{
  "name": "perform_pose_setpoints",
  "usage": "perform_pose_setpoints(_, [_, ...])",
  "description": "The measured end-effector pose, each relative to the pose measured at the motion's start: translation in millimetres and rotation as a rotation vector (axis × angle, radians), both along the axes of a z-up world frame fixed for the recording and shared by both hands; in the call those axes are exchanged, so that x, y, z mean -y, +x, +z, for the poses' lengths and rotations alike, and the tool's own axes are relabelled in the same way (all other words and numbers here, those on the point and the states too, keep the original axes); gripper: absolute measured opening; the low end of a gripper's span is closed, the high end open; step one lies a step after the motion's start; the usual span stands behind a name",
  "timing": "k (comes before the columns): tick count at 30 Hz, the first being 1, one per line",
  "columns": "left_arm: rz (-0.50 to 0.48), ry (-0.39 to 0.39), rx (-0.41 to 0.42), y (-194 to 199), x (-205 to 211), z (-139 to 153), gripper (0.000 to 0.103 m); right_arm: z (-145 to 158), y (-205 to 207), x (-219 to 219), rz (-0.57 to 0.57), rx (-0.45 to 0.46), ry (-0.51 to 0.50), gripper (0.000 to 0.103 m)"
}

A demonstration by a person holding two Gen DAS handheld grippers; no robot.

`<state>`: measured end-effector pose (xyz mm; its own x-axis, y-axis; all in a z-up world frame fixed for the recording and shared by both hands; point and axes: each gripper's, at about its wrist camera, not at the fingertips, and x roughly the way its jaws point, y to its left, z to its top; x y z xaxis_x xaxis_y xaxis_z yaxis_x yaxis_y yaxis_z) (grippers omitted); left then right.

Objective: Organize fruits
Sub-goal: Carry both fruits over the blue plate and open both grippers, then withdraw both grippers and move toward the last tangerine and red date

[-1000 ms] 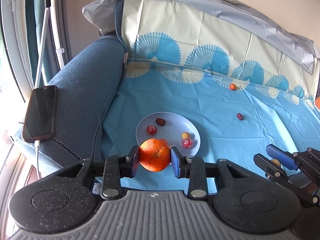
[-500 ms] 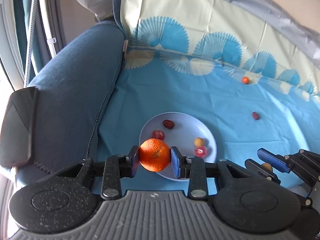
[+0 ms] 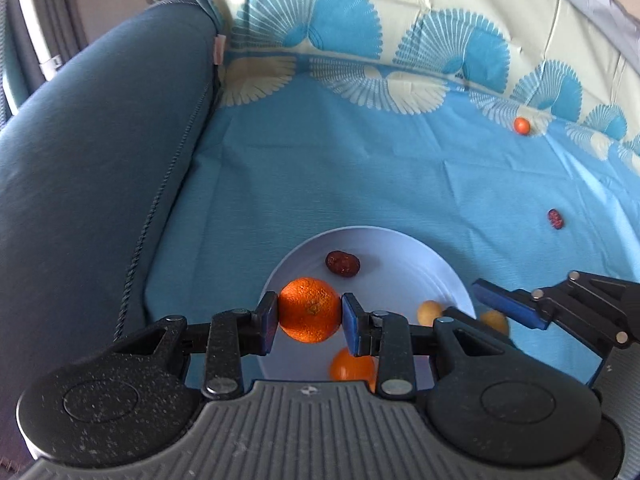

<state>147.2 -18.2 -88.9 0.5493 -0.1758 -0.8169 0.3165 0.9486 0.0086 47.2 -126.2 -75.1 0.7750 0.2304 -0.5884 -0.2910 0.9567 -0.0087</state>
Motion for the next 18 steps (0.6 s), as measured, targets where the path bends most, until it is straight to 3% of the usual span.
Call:
perform_pose_setpoints(3, [-0.021, 0.015, -0.018, 13, 9, -12, 0.038, -11, 16, -2, 0.031, -0.025, -0.006, 0.022])
perform_pose_setpoints(5, [-0.033, 0.021, -0.026, 18, 13, -18, 0.047, -18, 25, -3, 0.051, -0.044, -0.008, 0.022])
perform_pose_setpoints(7, [-0.043, 0.016, -0.027, 20, 13, -20, 0.101, -22, 31, -4, 0.070, -0.058, -0.010, 0.026])
perform_pose_setpoints(10, [-0.023, 0.009, 0.041, 8, 5, -11, 0.103, -20, 29, -5, 0.040, -0.054, -0.025, 0.078])
perform_pose_setpoints(11, [-0.029, 0.021, 0.041, 3, 3, -7, 0.103, -18, 24, -4, 0.025, -0.049, -0.024, 0.088])
perform_pose_setpoints(14, [0.000, 0.059, 0.058, -19, -10, 7, 0.103, -10, 1, -2, 0.009, -0.061, -0.049, 0.093])
perform_pose_setpoints(18, [0.047, 0.038, 0.026, -61, -35, 25, 0.103, 4, -47, -1, -0.029, -0.095, -0.038, 0.098])
